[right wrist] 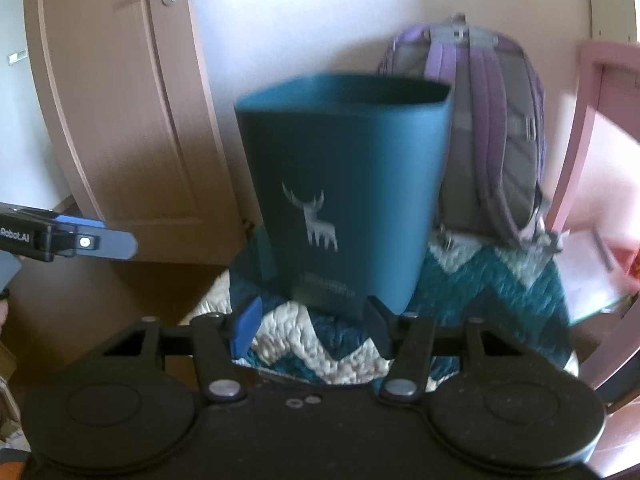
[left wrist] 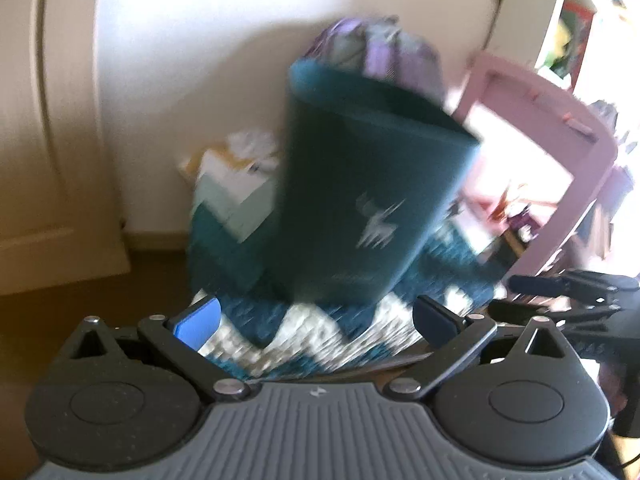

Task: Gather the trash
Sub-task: 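Withdraw both tools from the wastebasket and lower toward the floor, then close the left tool on the yogurt bottle while the right tool grasps the red mesh net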

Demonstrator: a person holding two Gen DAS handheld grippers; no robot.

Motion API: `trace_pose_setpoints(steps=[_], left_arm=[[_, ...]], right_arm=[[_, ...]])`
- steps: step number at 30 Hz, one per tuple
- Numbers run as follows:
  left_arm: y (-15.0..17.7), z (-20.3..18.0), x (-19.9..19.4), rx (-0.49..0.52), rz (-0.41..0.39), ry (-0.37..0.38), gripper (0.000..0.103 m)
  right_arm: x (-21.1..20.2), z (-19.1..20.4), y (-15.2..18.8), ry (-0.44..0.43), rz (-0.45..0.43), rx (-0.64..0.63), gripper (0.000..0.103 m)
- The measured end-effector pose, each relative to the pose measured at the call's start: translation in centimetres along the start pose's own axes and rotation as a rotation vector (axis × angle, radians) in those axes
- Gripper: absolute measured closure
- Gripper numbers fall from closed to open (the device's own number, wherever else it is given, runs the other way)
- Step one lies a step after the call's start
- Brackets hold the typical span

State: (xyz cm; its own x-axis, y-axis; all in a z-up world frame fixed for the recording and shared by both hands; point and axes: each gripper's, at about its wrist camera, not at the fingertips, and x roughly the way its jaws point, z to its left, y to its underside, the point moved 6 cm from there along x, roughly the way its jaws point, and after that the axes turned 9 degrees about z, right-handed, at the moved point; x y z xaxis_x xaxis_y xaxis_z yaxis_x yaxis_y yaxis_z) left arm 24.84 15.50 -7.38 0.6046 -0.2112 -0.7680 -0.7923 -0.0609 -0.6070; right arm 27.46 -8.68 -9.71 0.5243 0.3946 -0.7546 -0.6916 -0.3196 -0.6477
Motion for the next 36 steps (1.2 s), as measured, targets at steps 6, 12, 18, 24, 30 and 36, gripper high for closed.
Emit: trace_pose_setpoints(steps=[6, 12, 18, 24, 30, 36], left_arm=[[3.4, 3.8, 4.5, -0.031, 0.041, -0.046, 0.000], [6.2, 4.9, 10.6, 0.058, 0.090, -0.107, 0.000], [10.4, 5.9, 18.5, 0.102, 0.201, -0.106, 0.000], [14.4, 7.3, 26.0, 0.114, 0.297, -0.119, 0.000], [18.2, 7.6, 33.2, 0.174, 0.417, -0.107, 0.000], [21.3, 8.6, 39.9, 0.203, 0.516, -0.107, 0.000]], right_arm=[[6.3, -0.7, 3.9, -0.023, 0.085, 0.034, 0.047], [12.9, -2.6, 8.6, 0.031, 0.188, 0.091, 0.047], [18.9, -4.4, 13.4, 0.085, 0.314, 0.081, 0.047], [24.2, -4.8, 16.8, 0.046, 0.403, -0.018, 0.047], [29.4, -4.3, 20.2, 0.034, 0.521, -0.109, 0.047], [33.9, -3.9, 23.1, 0.022, 0.619, -0.209, 0.048]])
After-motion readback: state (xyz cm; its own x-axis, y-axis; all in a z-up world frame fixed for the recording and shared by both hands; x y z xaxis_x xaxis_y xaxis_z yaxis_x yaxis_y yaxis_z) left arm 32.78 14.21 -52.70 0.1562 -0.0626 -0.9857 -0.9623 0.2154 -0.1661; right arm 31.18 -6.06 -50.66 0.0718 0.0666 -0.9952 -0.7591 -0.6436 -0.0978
